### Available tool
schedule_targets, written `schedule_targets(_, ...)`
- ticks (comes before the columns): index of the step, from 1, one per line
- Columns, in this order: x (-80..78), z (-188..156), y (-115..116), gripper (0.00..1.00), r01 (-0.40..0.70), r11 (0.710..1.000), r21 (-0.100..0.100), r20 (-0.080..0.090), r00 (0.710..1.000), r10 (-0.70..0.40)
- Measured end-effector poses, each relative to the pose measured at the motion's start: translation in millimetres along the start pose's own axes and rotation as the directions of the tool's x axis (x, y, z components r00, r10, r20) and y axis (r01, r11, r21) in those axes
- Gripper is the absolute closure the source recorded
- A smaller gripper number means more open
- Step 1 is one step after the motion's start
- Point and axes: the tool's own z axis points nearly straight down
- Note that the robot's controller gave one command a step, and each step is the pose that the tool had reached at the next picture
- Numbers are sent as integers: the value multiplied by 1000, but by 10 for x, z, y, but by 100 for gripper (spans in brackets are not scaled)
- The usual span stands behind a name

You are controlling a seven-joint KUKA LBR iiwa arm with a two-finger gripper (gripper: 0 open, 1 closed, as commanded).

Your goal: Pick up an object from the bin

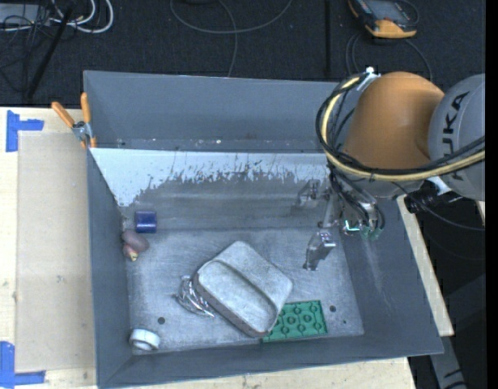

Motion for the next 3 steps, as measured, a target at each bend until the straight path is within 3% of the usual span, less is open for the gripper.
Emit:
schedule_targets(1,524,523,874,0,209,978,2,5,978,-209)
schedule_targets(2,599,759,38,0,403,915,4,3,915,-403)
schedule_targets(3,706,1026,-50,0,626,780,11,14,780,-626)
